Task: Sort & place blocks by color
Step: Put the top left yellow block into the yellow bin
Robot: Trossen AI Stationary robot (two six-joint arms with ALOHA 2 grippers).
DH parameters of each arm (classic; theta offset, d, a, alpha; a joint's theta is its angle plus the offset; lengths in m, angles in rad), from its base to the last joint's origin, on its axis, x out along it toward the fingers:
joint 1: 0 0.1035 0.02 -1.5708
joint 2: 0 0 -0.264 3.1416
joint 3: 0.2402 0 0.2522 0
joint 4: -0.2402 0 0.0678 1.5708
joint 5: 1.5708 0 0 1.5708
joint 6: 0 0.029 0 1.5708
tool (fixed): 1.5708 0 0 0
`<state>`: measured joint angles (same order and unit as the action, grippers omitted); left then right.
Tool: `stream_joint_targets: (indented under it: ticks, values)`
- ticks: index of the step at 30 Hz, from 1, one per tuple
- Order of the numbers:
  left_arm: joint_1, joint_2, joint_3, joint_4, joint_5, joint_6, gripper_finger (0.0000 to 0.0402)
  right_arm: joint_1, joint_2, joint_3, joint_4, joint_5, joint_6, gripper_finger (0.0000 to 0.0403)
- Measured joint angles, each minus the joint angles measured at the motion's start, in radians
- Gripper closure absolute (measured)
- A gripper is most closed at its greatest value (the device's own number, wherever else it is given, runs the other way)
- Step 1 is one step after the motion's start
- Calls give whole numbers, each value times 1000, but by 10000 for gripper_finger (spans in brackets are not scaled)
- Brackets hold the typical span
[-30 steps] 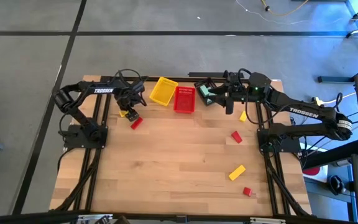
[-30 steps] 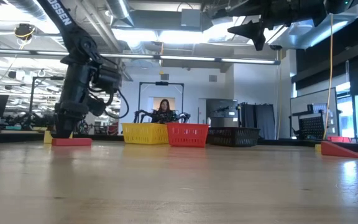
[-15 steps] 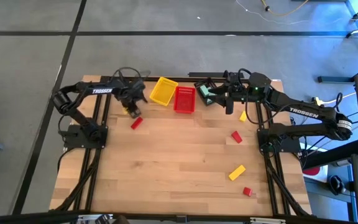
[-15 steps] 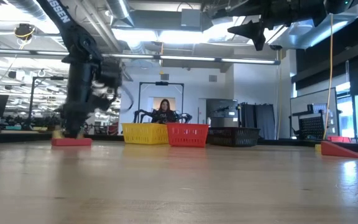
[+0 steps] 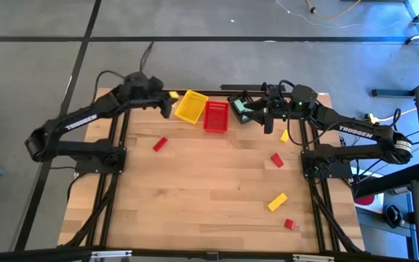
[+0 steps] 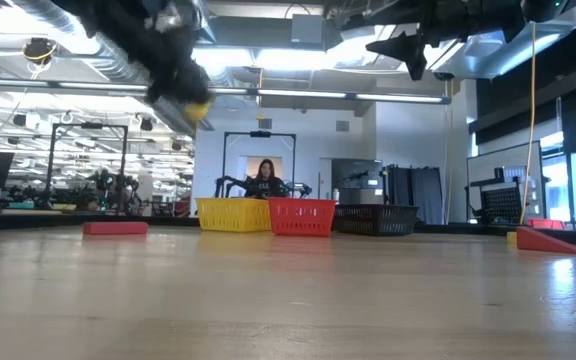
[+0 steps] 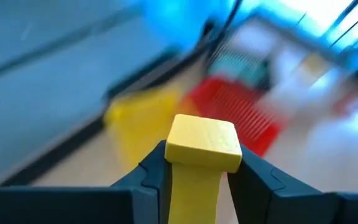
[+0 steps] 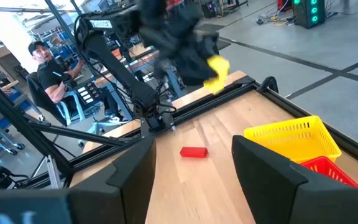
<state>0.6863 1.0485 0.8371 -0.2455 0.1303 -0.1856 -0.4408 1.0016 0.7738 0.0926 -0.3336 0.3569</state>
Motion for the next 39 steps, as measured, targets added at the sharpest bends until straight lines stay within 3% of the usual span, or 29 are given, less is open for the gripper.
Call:
stream_joint_targets:
  ticks: [7, 14, 26, 33, 39]
  values:
    - [-204, -16, 1, 332, 11, -92, 292, 0, 0, 0, 17, 0, -2, 191]
    - [-279, 14, 0, 437, -15, -96, 292, 0, 0, 0, 17, 0, -3, 191]
    - [-278, 14, 0, 435, -17, -96, 292, 0, 0, 0, 17, 0, -26, 191]
    - [-237, 32, 5, 428, -103, -94, 292, 0, 0, 0, 16, 0, -25, 191]
    - [-108, 203, 166, 191, -59, -92, 292, 0, 0, 0, 16, 0, -25, 191]
